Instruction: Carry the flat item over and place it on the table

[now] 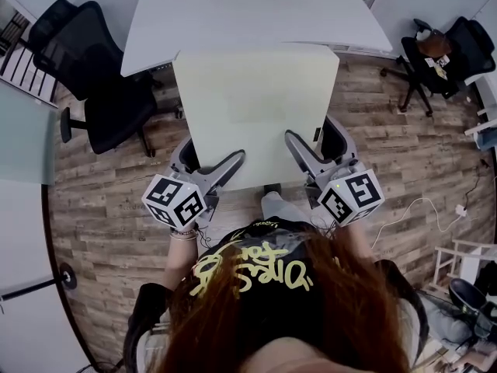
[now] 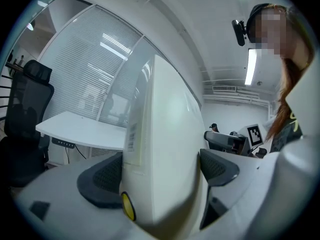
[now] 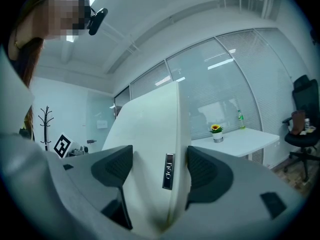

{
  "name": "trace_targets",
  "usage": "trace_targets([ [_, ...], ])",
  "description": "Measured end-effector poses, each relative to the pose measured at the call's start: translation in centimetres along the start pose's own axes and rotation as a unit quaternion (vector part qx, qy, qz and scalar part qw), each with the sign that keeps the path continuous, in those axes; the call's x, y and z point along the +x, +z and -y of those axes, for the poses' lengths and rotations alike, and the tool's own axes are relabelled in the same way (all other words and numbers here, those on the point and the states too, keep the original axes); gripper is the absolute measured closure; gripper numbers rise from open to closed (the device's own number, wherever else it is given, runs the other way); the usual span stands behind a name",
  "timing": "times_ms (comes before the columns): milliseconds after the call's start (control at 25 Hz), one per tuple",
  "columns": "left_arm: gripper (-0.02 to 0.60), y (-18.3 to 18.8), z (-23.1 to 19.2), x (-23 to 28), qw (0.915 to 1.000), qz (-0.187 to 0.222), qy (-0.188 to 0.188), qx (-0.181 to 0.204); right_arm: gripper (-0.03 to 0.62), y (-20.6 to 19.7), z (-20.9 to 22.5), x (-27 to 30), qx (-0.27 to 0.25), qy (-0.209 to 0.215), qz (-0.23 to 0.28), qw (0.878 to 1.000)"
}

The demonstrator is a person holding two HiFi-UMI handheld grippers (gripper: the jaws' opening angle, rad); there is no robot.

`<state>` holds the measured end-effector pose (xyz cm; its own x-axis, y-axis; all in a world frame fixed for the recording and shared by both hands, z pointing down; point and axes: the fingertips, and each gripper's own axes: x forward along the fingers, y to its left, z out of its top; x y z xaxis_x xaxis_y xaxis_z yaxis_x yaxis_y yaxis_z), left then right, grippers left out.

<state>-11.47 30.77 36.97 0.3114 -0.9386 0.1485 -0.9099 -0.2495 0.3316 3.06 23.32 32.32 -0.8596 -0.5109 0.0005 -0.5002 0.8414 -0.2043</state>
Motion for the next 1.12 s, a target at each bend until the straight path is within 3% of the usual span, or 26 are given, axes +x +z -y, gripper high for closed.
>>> trace_targets([
  [520, 0.098, 3.3, -2.2, 9.2, 0.9999, -0.011, -0.01, 0.007, 0.25, 2.6, 8.0, 4.8, 0.002, -0.01, 0.006, 1.0],
  [1120, 0.098, 5.0, -3.5, 17.2, 0.9997, -0.018, 0.004, 0.013, 0.25, 4.1, 15.4, 8.6, -0.002, 0.004, 0.003, 1.0],
])
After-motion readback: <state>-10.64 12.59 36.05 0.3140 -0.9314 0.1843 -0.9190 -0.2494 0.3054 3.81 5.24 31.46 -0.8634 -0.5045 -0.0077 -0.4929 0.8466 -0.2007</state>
